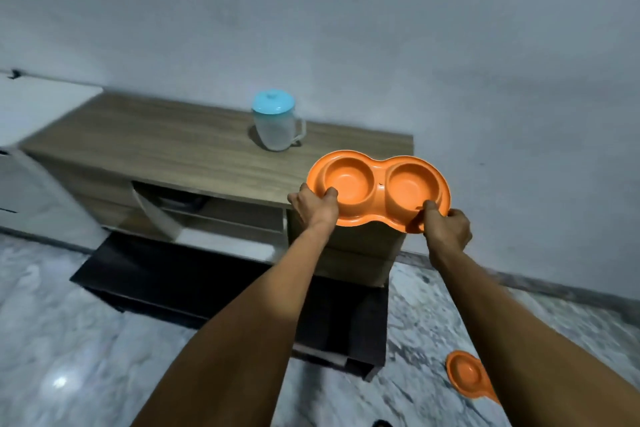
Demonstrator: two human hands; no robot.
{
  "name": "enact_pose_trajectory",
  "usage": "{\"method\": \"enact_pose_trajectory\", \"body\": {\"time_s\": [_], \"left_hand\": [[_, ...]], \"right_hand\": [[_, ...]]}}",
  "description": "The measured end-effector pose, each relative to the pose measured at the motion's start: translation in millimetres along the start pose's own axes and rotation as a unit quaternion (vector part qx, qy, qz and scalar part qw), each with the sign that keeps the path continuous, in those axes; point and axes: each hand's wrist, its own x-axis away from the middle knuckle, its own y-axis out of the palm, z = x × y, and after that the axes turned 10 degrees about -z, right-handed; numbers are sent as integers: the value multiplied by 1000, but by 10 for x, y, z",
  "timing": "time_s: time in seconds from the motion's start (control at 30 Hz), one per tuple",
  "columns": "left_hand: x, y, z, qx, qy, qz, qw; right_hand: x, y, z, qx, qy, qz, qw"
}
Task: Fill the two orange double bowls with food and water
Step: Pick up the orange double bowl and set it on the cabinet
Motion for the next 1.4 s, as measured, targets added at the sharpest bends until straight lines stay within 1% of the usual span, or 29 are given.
{"method": "enact_pose_trajectory", "body": {"time_s": [0.2,0.3,0.4,0.53,0.67,0.77,0.9,1.1,1.2,1.3,1.4], "left_hand": [[-606,-1157,-178,21,-17,58,998],[-1036,-1658,-305,20,-30,90,995],[-1510,-2117,-402,-6,-45,117,992],[-2071,-2627,-502,-46,-65,126,989],[-2638,-2994,-539,-61,-64,126,988],[-3020,-3158,-567,-84,-78,118,986],[-3542,-3269,-613,-108,-80,88,987],[-4202,-3321,-629,-172,-89,25,981],[-4354,-3319,-554,-198,-99,-7,975],[-4467,-3347,-531,-234,-106,-26,966],[-4518,-3344,-551,-247,-107,-36,962]], "right_hand": [[373,1209,-306,-3,-27,-66,997],[452,1883,-368,-3,-22,-92,996],[476,2584,-428,0,-7,-116,993],[451,3415,-501,29,24,-128,991],[418,4038,-654,38,49,-135,989],[357,4377,-736,56,54,-128,989],[233,4764,-807,67,67,-110,989],[53,5176,-850,85,106,-41,990],[-24,5279,-837,99,122,-15,987],[-39,5380,-806,128,133,1,983],[-39,5419,-800,136,134,13,982]]}}
